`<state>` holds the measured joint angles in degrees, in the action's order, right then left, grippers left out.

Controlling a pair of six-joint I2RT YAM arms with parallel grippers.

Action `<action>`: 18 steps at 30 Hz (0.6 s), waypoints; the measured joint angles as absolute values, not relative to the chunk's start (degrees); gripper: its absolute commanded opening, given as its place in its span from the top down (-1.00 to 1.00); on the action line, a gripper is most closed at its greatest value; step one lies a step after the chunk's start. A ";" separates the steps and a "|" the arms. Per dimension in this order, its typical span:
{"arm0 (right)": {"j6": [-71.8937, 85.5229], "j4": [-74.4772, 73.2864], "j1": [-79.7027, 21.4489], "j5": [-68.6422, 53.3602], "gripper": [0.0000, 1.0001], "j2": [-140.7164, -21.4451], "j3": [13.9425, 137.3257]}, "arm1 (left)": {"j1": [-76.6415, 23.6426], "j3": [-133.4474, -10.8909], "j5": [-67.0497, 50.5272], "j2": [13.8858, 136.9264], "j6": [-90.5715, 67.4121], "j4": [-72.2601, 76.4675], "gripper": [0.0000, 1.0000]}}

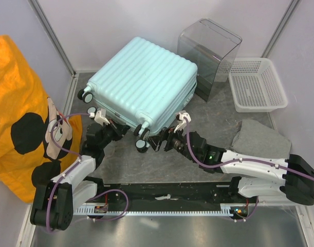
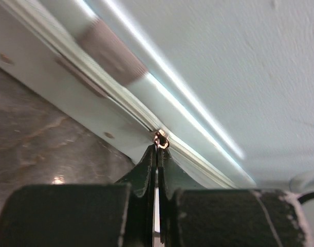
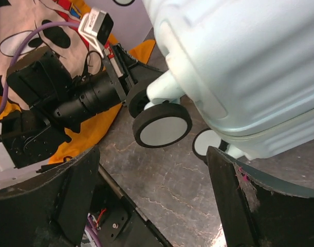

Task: Open, take out, and arrange the luggage
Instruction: Unzip the luggage at the center of the board.

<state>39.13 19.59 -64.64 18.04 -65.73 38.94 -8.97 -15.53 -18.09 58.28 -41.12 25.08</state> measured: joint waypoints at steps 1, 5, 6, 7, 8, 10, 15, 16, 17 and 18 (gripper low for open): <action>39.75 19.66 -65.25 18.04 -0.91 -66.89 39.55 | -8.54 -15.53 -17.32 58.15 -41.10 25.02 0.97; 42.63 20.27 -66.41 18.31 -0.96 -71.61 41.56 | -7.94 -15.53 -15.16 57.78 -41.12 24.95 0.97; 43.59 19.97 -66.57 18.70 -0.96 -72.75 42.33 | -7.94 -15.42 -15.03 57.67 -41.15 24.95 0.97; 45.04 19.35 -66.61 19.31 -0.96 -74.02 43.42 | -7.94 -15.31 -14.98 57.58 -41.15 25.02 0.97; 46.30 18.92 -66.63 19.86 -0.96 -75.11 44.45 | -7.94 -15.16 -14.96 57.52 -41.17 25.30 0.97; 48.80 18.31 -66.65 21.15 -0.96 -76.73 46.11 | -7.94 -14.63 -14.85 57.30 -41.17 25.96 0.97; 55.24 16.97 -66.76 25.32 -0.96 -79.35 49.10 | -7.94 -13.85 -14.61 57.25 -41.19 27.59 0.97; 56.53 16.25 -66.81 26.17 -0.96 -80.07 49.98 | -7.94 -13.85 -14.63 57.39 -41.21 27.75 0.97; 57.52 15.62 -66.83 26.92 -0.96 -80.75 50.78 | -7.94 -13.85 -14.63 57.54 -41.23 27.99 0.97; 58.72 14.87 -66.87 27.59 -0.97 -81.65 51.81 | -7.94 -13.85 -14.63 57.78 -41.30 28.29 0.97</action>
<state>58.72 14.87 -66.87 27.59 -81.65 51.81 -7.94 -13.85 -14.63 57.78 -41.30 28.29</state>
